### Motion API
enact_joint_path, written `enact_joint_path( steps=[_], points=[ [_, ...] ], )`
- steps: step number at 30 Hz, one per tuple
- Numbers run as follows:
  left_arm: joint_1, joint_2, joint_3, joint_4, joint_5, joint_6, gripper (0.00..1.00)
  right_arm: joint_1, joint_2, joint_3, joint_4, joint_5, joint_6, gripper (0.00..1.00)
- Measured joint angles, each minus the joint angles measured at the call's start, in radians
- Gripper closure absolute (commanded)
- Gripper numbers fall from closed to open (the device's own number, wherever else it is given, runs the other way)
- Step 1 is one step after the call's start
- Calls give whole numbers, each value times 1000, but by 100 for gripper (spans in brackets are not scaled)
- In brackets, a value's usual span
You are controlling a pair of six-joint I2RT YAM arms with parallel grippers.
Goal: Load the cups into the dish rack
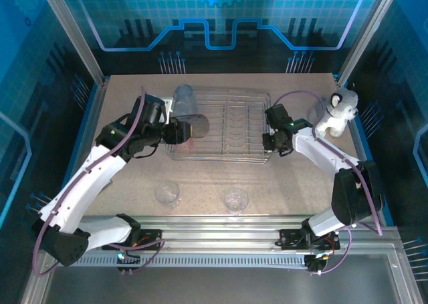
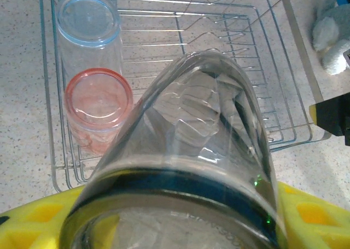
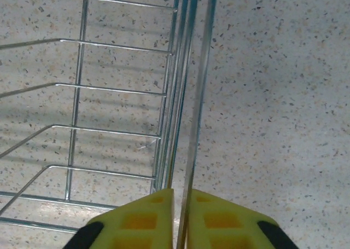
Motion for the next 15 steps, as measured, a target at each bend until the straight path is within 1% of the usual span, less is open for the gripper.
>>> enact_joint_path(
  steps=[5, 7, 15],
  points=[
    [-1, 85, 93, -47, -14, 13, 100, 2, -1, -1, 9, 17, 16, 100],
    [-2, 130, 138, -68, -18, 26, 100, 8, -10, -13, 18, 29, 21, 100],
    [-31, 330, 320, -163, -63, 69, 100, 49, -124, -111, 10, 45, 57, 100]
  ],
)
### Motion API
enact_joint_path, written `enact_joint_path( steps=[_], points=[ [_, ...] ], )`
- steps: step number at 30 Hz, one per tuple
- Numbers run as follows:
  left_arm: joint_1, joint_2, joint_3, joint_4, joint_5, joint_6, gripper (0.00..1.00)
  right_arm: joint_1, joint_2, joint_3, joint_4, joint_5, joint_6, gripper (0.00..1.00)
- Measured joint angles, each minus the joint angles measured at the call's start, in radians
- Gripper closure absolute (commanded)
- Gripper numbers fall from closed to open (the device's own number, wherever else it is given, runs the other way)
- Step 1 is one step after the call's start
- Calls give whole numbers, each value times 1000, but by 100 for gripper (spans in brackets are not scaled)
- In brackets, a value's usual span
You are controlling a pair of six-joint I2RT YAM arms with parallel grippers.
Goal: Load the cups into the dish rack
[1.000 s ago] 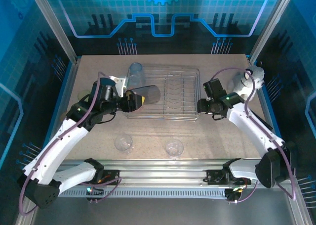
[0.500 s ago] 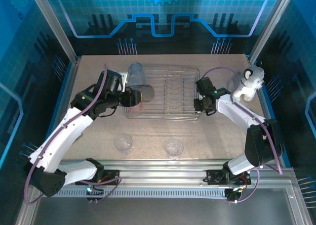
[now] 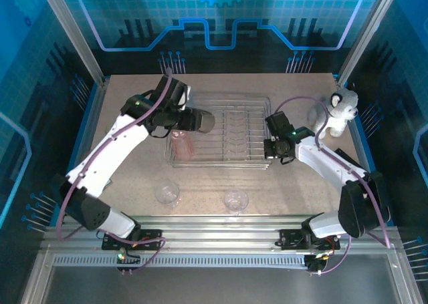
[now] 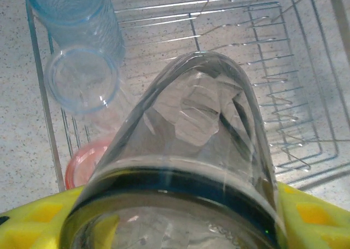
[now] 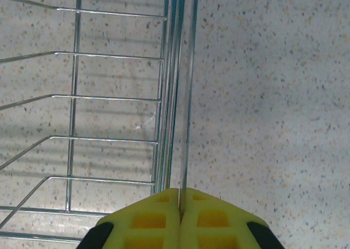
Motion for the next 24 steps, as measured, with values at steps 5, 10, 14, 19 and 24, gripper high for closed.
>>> enact_joint_path(
  steps=[5, 10, 14, 19, 24],
  points=[
    [-32, 165, 204, -98, -50, 40, 100, 32, -53, -39, -22, 14, 11, 100],
    [-64, 346, 444, -209, -101, 88, 100, 55, -82, -66, -19, 14, 26, 96],
    [-80, 455, 557, -290, -127, 111, 100, 82, -89, -69, -23, 22, 34, 83],
    [-81, 522, 567, -346, -154, 118, 100, 107, -95, -69, -34, 20, 13, 70],
    [-81, 552, 569, -359, -203, 134, 100, 111, -129, -69, -64, 20, -8, 55]
  ],
)
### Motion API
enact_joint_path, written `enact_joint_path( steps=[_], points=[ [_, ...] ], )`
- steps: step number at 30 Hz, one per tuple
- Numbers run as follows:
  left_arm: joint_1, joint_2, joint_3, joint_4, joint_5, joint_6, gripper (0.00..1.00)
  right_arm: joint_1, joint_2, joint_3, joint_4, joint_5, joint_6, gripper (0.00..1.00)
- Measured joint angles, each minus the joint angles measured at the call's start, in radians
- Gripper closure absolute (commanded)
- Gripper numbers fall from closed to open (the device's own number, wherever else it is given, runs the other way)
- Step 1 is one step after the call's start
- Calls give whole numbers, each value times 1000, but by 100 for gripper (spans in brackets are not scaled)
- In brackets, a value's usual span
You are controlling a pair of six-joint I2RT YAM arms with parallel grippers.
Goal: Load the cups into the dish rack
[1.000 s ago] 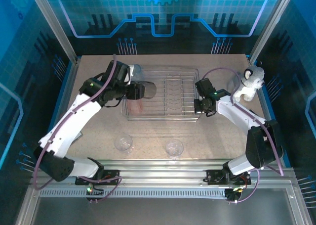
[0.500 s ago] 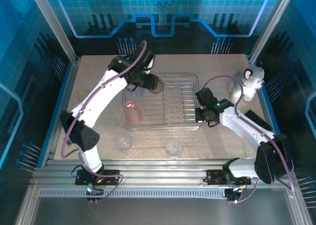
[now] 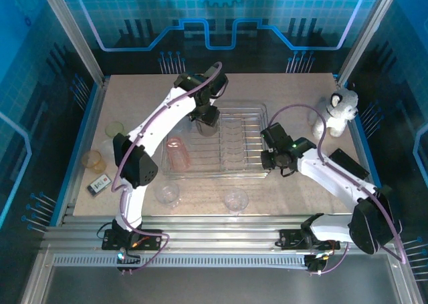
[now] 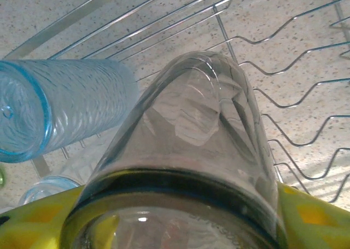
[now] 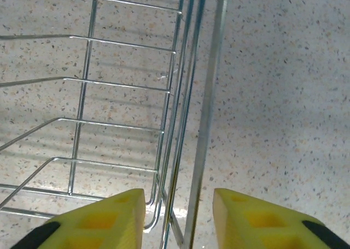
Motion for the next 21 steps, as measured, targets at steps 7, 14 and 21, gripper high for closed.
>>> enact_joint_path(
  steps=[7, 14, 21],
  points=[
    [0, 80, 62, 5, -54, 30, 100, 0, -127, 2, -37, 1, -12, 47],
    [18, 179, 142, 8, -59, 63, 84, 0, -246, 3, -87, 1, -17, 45],
    [68, 199, 153, 15, -27, 64, 63, 0, -320, -8, -127, 21, -21, 45]
  ],
)
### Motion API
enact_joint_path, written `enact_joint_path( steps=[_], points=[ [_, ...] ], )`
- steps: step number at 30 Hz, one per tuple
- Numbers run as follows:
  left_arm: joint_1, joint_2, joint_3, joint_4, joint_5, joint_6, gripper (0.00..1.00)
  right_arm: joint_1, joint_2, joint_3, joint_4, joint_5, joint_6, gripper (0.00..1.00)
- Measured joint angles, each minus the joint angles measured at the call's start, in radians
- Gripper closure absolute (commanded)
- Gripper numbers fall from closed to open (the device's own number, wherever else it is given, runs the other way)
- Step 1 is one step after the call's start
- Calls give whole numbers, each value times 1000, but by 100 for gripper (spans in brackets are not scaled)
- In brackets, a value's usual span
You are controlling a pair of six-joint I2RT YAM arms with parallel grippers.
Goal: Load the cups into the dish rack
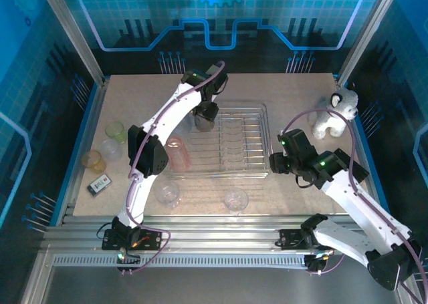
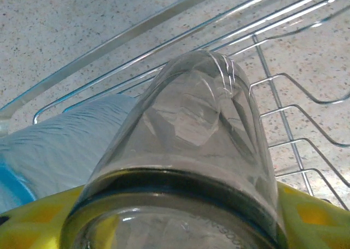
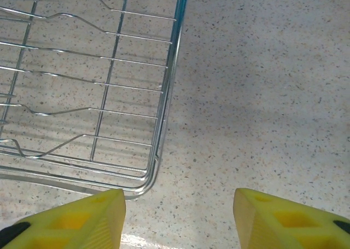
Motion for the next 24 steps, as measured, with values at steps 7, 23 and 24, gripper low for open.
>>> enact_joint_path(
  steps=[7, 23, 24],
  points=[
    [7, 6, 0, 1, 52, 18, 34, 0, -47, -24, -13, 18, 0, 45],
    [5, 22, 14, 14, 82, 25, 11, -2, -187, -44, 61, 4, -6, 43],
    [4, 22, 13, 17, 82, 26, 10, -4, -196, -44, 61, -10, -6, 43]
  ],
)
